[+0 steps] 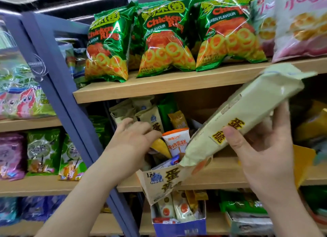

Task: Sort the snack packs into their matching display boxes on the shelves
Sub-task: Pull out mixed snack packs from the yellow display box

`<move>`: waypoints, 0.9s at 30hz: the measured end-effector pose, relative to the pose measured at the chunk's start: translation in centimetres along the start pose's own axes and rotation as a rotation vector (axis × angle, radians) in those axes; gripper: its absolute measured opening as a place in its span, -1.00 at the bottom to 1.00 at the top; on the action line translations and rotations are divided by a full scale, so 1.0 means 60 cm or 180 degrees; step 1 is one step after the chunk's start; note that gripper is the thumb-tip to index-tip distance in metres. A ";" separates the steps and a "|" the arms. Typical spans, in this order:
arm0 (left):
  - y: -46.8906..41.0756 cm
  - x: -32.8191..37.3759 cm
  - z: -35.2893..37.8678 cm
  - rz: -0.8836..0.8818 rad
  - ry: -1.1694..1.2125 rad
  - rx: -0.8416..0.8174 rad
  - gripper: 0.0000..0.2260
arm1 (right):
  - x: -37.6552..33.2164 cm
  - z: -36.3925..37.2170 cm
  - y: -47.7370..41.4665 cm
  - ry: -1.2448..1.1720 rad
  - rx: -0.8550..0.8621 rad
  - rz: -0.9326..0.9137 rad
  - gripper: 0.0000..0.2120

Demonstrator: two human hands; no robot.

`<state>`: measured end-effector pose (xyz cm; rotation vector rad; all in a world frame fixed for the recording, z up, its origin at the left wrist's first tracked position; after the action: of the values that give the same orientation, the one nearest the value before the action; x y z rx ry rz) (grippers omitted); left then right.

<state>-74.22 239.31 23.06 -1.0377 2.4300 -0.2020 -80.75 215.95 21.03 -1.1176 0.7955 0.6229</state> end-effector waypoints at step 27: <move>-0.036 0.115 -0.108 -0.0386 0.4102 0.2597 -0.80 | -0.043 -0.038 0.077 0.3423 -0.0237 0.0147 -0.53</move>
<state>-80.06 232.54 26.78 -0.6904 2.6751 -2.2432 -86.41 215.17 20.16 -1.5015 1.7183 0.0295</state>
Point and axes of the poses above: each hand's wrist, its own y-axis away from the middle knuckle, its own z-axis out of the palm, x = y × z, the point moved 1 cm from there along -y, towards the middle knuckle, and after that the axes turned 9 degrees about z, right-handed, at the moved point
